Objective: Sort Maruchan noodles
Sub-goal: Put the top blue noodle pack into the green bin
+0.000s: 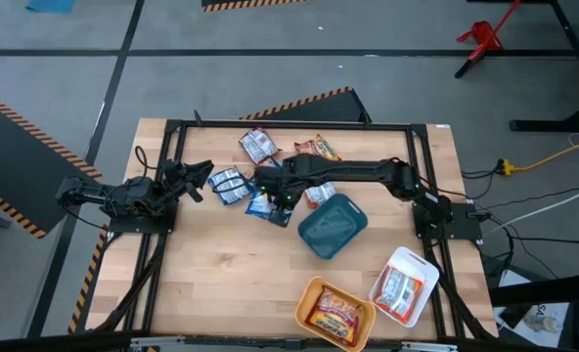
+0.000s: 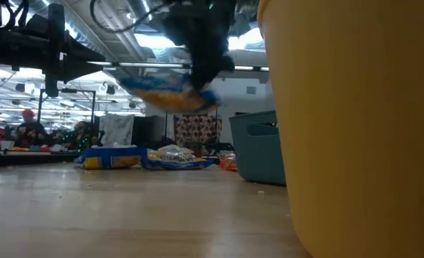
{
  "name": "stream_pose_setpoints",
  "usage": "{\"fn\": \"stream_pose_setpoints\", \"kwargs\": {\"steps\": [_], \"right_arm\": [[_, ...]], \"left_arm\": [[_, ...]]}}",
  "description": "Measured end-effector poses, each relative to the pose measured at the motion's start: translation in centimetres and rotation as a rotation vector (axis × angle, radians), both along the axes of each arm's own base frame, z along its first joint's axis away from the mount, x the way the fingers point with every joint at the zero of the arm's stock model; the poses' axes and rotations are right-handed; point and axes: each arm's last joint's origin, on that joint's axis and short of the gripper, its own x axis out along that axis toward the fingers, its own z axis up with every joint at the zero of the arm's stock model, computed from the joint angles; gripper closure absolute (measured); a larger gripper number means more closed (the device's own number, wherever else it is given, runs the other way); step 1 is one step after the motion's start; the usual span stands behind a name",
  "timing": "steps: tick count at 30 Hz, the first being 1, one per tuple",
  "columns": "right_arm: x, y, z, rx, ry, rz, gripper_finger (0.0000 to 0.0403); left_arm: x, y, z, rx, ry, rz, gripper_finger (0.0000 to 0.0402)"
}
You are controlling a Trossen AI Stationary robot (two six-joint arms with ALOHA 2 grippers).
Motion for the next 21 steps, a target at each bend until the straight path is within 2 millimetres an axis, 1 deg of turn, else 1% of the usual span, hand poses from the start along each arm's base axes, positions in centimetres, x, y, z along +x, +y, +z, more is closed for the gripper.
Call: {"fn": "stream_pose_setpoints", "kwargs": {"steps": [2,4,7,12,14,18,21], "right_arm": [[-1.0,0.6,1.4,-0.082,0.055,0.058,0.0401],[-2.2,1.5,2.4,-0.173,0.118,0.136,0.0401],[-4.1,2.6,3.6,-0.217,0.176,0.222,0.0402],[-6.1,4.4,5.9,-0.248,0.137,0.349,0.0402],[-6.8,4.8,6.8,-0.309,0.119,0.393,0.0402],[-8.0,5.7,7.5,-0.324,0.119,0.526,0.0402],[-9.0,6.1,7.3,-0.327,0.144,0.564,0.0403]], "left_arm": [[0.0,0.0,0.0,0.000,0.000,0.000,0.0294],[0.0,0.0,0.0,0.000,0.000,0.000,0.0294],[0.0,0.0,0.0,0.001,0.002,0.000,0.0294],[0.0,0.0,0.0,0.004,0.004,-0.016,0.0294],[0.1,-0.1,0.0,0.005,0.003,-0.024,0.0294],[0.1,-0.1,-0.1,0.006,0.008,-0.027,0.0294],[0.1,-0.1,-0.2,0.008,0.022,-0.028,0.0294]]}}
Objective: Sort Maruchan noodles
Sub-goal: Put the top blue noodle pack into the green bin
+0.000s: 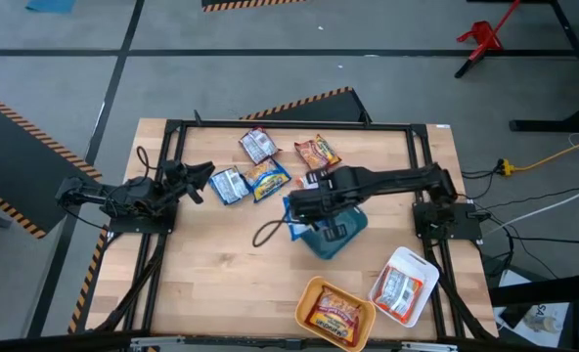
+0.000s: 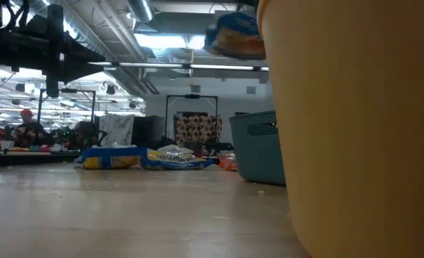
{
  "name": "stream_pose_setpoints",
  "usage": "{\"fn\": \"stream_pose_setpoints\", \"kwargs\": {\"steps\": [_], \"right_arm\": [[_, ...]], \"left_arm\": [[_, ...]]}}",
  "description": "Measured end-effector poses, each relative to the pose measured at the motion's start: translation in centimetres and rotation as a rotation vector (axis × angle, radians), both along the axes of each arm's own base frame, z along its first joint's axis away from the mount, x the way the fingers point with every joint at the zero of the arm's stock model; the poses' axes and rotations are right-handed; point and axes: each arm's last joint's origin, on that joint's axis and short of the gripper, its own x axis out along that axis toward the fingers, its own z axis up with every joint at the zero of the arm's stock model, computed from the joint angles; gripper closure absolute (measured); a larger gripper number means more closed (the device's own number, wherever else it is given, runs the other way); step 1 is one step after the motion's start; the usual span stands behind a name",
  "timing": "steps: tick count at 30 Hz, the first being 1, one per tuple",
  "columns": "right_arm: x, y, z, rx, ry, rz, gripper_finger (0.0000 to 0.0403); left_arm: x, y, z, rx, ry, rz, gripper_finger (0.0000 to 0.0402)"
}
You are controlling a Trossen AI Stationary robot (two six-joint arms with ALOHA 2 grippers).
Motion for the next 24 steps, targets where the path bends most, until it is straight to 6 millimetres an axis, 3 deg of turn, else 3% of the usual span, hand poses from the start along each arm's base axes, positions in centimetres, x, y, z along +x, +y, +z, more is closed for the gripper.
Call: {"fn": "stream_pose_setpoints", "kwargs": {"steps": [3,14,24], "right_arm": [[-1.1,0.1,-1.0,-0.011,0.056,0.012,0.0403],[-4.3,-0.2,-8.2,-0.077,0.263,0.153,0.0403],[-4.5,-0.2,-11.3,-0.077,0.272,0.288,0.0403]], "left_arm": [[0.0,0.0,0.0,0.001,0.004,-0.001,0.0294],[0.0,0.0,-0.1,0.000,0.006,-0.001,0.0294],[0.0,0.0,-0.2,0.000,0.019,0.009,0.0294]]}}
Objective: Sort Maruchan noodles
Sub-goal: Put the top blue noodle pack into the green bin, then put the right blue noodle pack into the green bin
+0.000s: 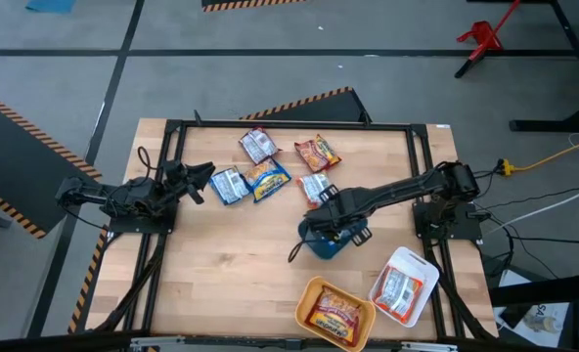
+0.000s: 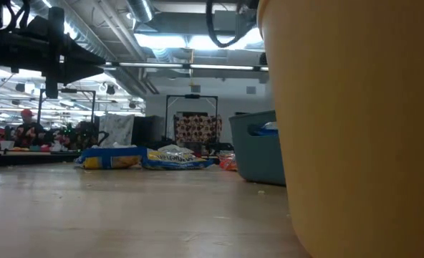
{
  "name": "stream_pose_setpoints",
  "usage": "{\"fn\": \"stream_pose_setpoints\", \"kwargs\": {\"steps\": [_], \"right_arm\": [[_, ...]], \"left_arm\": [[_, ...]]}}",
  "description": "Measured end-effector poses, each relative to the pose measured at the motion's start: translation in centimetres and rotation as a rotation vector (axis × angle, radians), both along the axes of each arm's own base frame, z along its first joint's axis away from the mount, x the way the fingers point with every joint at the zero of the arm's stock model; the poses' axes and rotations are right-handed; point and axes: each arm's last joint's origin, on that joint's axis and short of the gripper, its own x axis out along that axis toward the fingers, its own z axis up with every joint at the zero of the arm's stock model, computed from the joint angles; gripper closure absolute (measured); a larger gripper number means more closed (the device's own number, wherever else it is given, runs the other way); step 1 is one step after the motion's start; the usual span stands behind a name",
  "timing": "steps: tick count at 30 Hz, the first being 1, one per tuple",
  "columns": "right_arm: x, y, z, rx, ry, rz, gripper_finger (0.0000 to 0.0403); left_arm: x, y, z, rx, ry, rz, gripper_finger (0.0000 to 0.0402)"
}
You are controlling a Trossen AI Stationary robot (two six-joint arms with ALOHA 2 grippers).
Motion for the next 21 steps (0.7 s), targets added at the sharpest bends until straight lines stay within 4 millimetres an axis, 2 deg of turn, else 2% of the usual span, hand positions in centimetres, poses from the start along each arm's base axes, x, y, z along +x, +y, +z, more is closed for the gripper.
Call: {"fn": "stream_pose_setpoints", "kwargs": {"steps": [4,10,17,21], "right_arm": [[0.4,0.1,-0.3,0.021,-0.039,0.034,0.0394],[0.0,0.3,-1.2,0.107,0.005,0.051,0.0358],[0.0,0.3,-1.3,0.133,0.005,0.022,0.0277],[-0.1,0.3,-0.4,0.130,0.026,-0.017,0.0229]], "left_arm": [[0.0,0.0,0.0,0.001,0.003,0.000,0.0294],[0.0,0.0,0.0,0.001,0.005,0.000,0.0294],[0.0,0.0,0.0,-0.001,0.006,0.017,0.0294],[0.0,0.1,0.0,-0.002,0.006,0.025,0.0294]]}}
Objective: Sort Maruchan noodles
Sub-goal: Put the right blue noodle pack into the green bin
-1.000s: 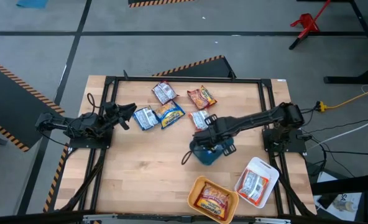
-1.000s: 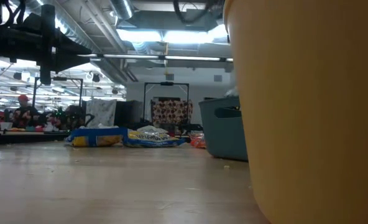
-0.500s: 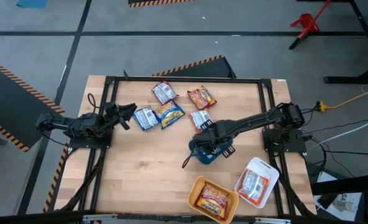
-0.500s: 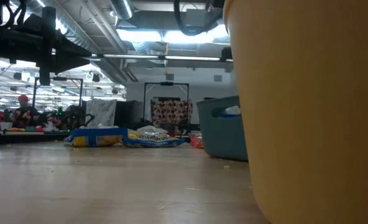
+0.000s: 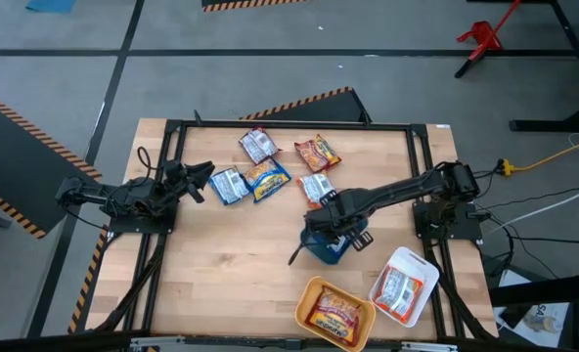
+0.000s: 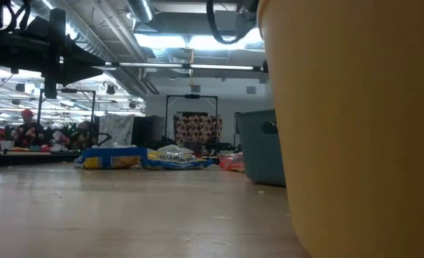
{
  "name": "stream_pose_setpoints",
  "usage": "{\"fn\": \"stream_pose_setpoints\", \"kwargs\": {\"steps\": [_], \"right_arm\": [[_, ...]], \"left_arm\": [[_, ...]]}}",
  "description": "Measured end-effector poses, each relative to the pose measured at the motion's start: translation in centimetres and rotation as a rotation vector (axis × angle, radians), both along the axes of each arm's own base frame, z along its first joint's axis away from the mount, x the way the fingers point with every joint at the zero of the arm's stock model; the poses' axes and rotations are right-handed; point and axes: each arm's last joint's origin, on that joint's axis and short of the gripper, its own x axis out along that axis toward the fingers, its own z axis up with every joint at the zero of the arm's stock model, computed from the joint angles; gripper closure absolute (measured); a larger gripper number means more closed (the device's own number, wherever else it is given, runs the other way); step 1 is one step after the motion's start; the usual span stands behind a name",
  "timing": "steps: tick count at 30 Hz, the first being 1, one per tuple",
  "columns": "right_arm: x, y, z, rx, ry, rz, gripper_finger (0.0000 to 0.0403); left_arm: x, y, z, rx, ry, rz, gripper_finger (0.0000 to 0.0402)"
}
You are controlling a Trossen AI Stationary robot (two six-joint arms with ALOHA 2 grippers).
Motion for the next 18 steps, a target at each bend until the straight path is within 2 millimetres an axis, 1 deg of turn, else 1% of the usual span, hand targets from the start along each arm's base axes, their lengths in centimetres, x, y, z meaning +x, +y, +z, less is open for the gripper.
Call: {"fn": "stream_pose_setpoints", "kwargs": {"steps": [4,7,9,11,14,16,18], "right_arm": [[0.3,-0.4,2.5,0.005,-0.041,-0.020,0.0199],[1.3,-1.2,5.0,0.012,-0.144,-0.052,0.0186],[2.4,-2.0,6.7,0.003,-0.279,-0.099,0.0179],[3.5,-3.1,8.2,-0.009,-0.415,-0.165,0.0169],[5.2,-5.3,10.0,0.002,-0.624,-0.278,0.0148],[6.1,-7.0,10.5,0.024,-0.734,-0.376,0.0130],[7.0,-8.7,10.6,0.073,-0.820,-0.499,0.0109]], "left_arm": [[0.0,0.0,0.0,-0.001,0.000,0.008,0.0294],[0.0,0.0,0.0,-0.004,0.000,0.020,0.0294],[0.0,0.0,0.0,-0.005,-0.001,0.020,0.0294],[0.0,0.0,0.0,-0.007,-0.003,0.020,0.0294],[0.0,0.0,0.0,-0.008,-0.004,0.019,0.0294],[0.0,0.0,0.0,-0.008,-0.004,0.018,0.0294],[0.0,0.0,0.0,-0.008,-0.004,0.016,0.0294]]}}
